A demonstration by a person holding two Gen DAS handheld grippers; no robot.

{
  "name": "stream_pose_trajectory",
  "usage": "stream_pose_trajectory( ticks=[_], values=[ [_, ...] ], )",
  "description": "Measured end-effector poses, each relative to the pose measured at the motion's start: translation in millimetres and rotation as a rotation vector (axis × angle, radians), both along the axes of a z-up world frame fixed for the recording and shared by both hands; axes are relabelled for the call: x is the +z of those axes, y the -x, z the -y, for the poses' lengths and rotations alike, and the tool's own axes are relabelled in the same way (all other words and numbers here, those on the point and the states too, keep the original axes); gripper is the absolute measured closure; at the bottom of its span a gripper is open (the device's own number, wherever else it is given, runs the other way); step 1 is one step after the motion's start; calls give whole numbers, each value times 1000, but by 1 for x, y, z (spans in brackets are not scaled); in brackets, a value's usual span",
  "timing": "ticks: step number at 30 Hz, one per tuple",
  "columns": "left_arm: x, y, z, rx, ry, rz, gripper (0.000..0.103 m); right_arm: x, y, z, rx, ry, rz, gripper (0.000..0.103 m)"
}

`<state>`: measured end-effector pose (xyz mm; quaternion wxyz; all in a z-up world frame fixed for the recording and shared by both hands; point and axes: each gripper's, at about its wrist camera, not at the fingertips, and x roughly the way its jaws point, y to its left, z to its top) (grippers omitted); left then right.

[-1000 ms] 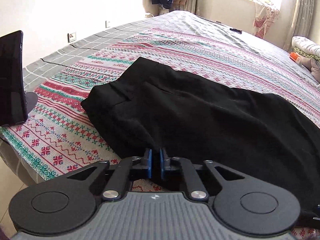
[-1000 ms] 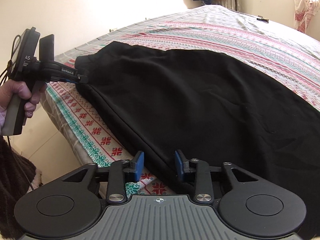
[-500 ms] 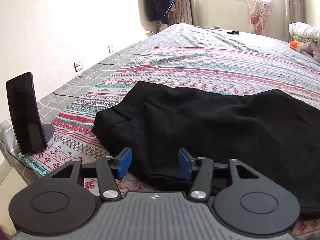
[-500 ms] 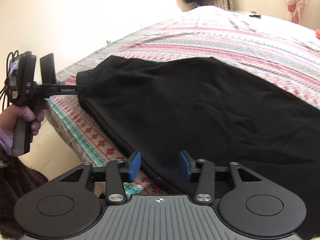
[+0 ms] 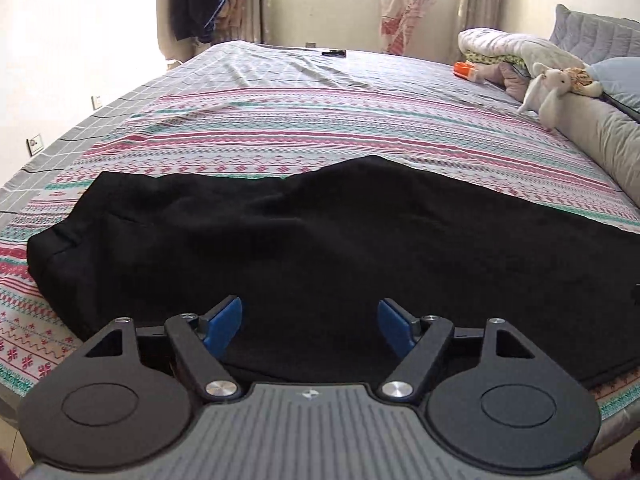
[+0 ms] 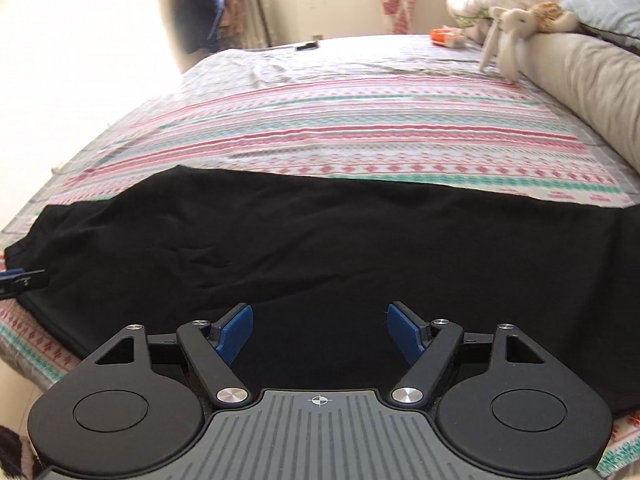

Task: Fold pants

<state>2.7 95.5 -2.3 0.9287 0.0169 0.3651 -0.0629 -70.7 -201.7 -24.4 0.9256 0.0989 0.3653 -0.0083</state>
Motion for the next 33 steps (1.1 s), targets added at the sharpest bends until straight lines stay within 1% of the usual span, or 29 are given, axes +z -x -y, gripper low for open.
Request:
stream_pose_trajectory(
  ticks=[5,10,14,16,22,25,28,33],
  values=[
    [1,-4,29,-75,31,-14,11,-5,20,46,-151,-15,-8,27],
    [1,-14,53,-128,53,-26,10,-6,50,100,-318,-37,17,27],
    [3,-15,79,-185,48,-17,9,-6,73,130,-432,-4,40,27],
    [3,-14,89,-213,40,-7,8,-7,84,143,-471,-6,52,27],
    [-2,-13,113,-278,22,-15,8,-11,111,186,-604,-78,72,27],
    [-6,-15,120,-300,18,-32,8,-16,118,200,-641,-129,71,27],
    [-10,-15,126,-319,14,-47,8,-21,120,208,-642,-171,86,27],
    [-16,-15,135,-339,-4,-58,8,-24,115,209,-631,-158,94,28]
  ],
)
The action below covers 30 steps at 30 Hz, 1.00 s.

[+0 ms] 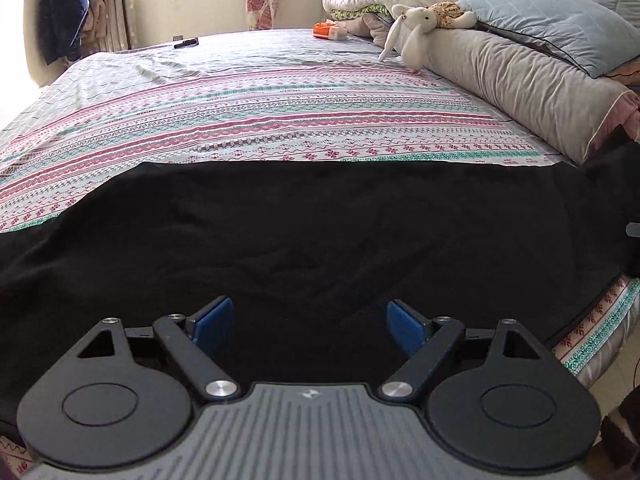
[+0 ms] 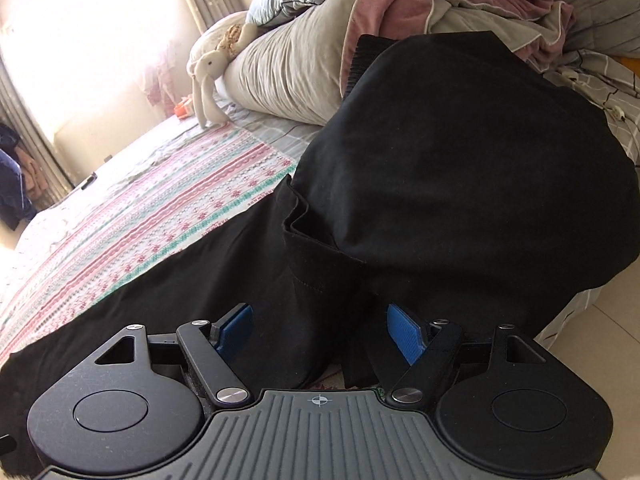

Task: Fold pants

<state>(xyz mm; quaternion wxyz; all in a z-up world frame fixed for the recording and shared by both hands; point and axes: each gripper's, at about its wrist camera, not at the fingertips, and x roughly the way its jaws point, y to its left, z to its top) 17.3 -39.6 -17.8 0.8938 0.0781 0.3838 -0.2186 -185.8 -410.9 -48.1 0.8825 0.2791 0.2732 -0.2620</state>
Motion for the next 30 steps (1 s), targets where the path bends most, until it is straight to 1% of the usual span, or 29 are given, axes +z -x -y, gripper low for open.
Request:
stream_pose_trajectory(
  ticks=[2,4,5,7,10,11,12,13,14,15,16,18,20,23,26,30],
  values=[
    [-1,0,2,-7,-4,-2,8,-2,-2,1,-4,-1,-1,29],
    [-1,-1,2,-11,-6,-3,8,-3,-4,1,-10,4,-9,32],
    [-1,0,3,-13,-7,-4,8,-5,-6,1,-15,7,-11,35],
    [-1,3,3,-15,-10,-5,8,-9,-11,2,-18,15,-17,37],
    [-1,0,5,-16,-16,-7,8,-12,-21,-4,-8,79,-53,42],
    [-2,0,5,-16,-18,-8,8,-13,-24,-6,-8,106,-69,51],
    [-2,0,5,-15,-19,-9,8,-15,-27,-7,-10,132,-88,63],
    [-2,-1,6,-15,-19,-10,8,-17,-29,-8,-15,150,-102,69],
    [-2,-1,6,-14,-18,-12,8,-18,-31,-7,-16,153,-107,79],
    [-2,-2,6,-14,-16,-16,8,-20,-31,-7,-19,144,-99,83],
    [-2,-3,6,-14,-13,-18,8,-19,-32,-8,-24,148,-97,85],
    [-1,-5,7,-13,-2,-25,8,-15,-35,-17,-11,193,-108,89],
    [-2,-7,6,-14,28,-41,8,-6,-42,-32,28,263,-107,89],
    [-4,-11,4,-5,80,-82,8,8,-55,-61,124,336,-83,90],
    [-7,-17,4,11,136,-136,8,19,-75,-97,251,408,-72,90],
    [-13,-28,1,45,225,-214,8,23,-99,-148,428,475,-73,90]
  ],
)
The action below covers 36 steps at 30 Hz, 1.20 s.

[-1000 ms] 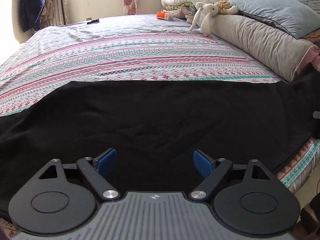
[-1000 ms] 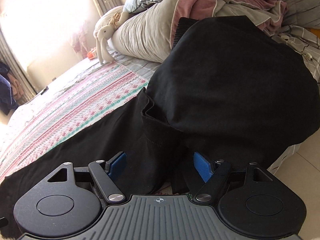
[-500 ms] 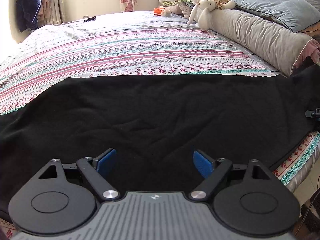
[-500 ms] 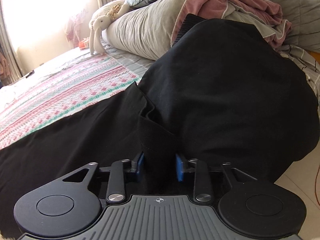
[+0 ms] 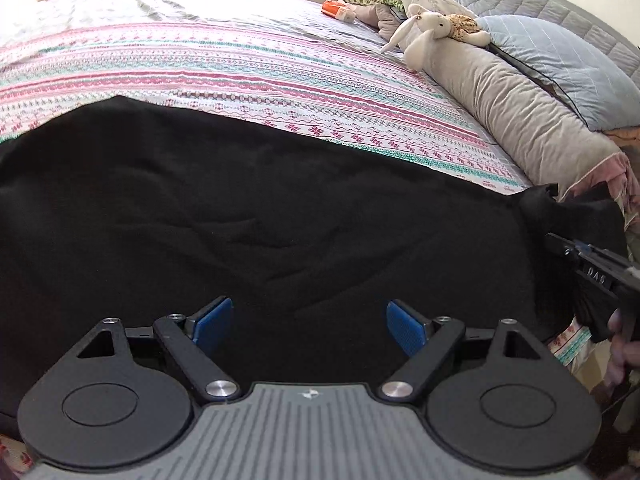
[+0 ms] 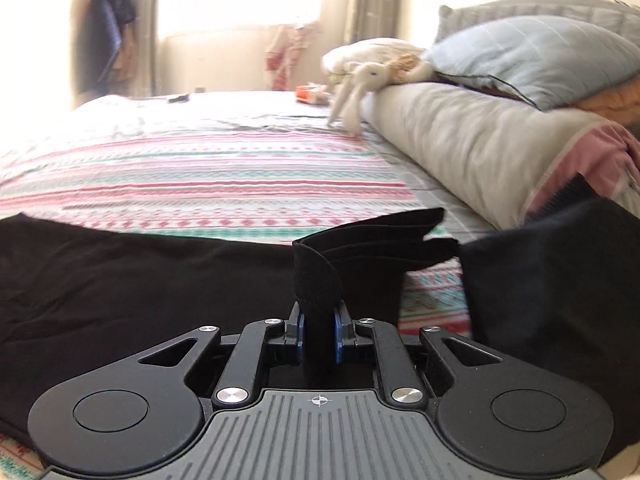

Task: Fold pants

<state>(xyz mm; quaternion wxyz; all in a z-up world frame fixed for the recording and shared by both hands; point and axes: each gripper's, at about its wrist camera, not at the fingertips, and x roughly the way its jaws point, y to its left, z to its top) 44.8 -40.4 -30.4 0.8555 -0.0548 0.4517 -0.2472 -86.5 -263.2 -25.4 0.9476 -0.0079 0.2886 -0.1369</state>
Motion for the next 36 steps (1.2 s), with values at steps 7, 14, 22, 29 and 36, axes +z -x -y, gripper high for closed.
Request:
stream_pose_trajectory(
  ticks=[7,14,22,29,36],
  values=[
    [-11,-18,-12,72,176,-152,8,-11,-20,-95,333,100,-90,90],
    [-15,-23,-20,74,325,-266,21,-24,-11,-159,572,130,-155,91],
    [-19,-24,-18,21,288,-280,47,-20,-6,-157,652,29,-200,75],
    [-18,-18,-9,-52,218,-225,57,5,-6,-81,485,-234,-133,45],
    [-12,0,7,-157,56,-74,62,-14,-42,-14,221,-557,-150,42]
  ],
)
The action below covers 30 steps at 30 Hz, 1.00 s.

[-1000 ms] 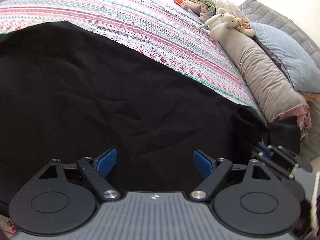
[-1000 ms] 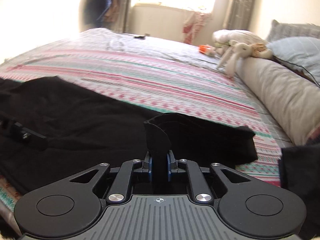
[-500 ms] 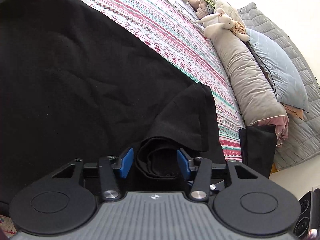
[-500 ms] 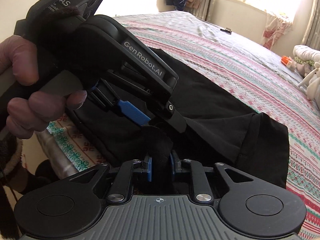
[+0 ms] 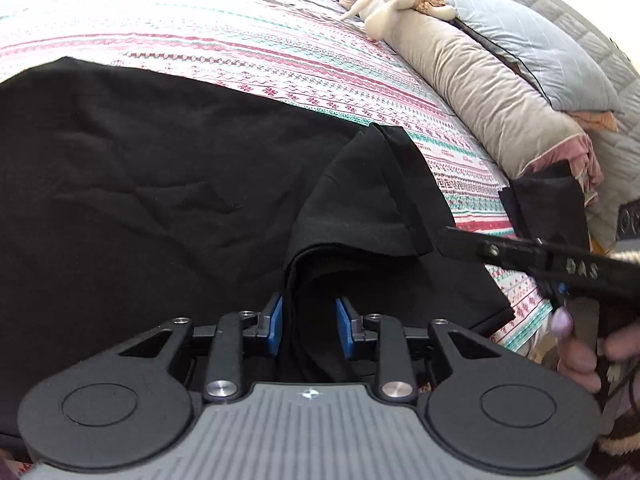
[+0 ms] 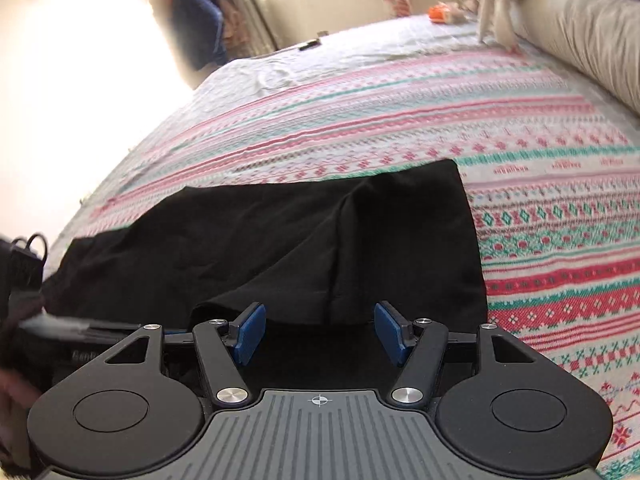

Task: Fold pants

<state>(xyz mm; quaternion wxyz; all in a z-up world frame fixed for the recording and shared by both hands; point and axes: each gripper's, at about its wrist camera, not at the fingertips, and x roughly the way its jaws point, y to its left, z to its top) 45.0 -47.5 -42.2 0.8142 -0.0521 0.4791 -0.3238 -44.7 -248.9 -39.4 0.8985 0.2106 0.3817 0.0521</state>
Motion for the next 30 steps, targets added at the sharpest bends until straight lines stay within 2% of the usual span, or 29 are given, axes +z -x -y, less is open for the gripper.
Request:
stream_pose_trajectory(
  ticks=[3,7,8,10,11,12,16,21,30],
  values=[
    [1,6,5,-22,-40,47,64,-22,-8,7,-33,-86,-56,42],
    [0,12,8,-35,-69,93,67,-23,-15,5,-20,-132,-30,44],
    [-1,13,9,-37,-82,108,69,-25,-19,2,-9,-143,-36,51],
    [-1,15,10,-30,-109,133,79,-26,-25,-5,-1,-128,-44,68],
    [-1,14,9,-22,-112,132,82,-26,-26,-7,3,-123,-49,85],
    [0,12,7,-9,-106,119,86,-23,-26,-10,0,-130,-47,91],
    [5,2,-7,44,-80,55,87,-1,-31,-14,-2,-197,2,93],
    [18,-2,-38,116,-73,45,87,28,-55,-31,18,-232,62,93],
    [33,-10,-111,291,-88,59,88,40,-109,-116,130,-251,67,93]
  ],
)
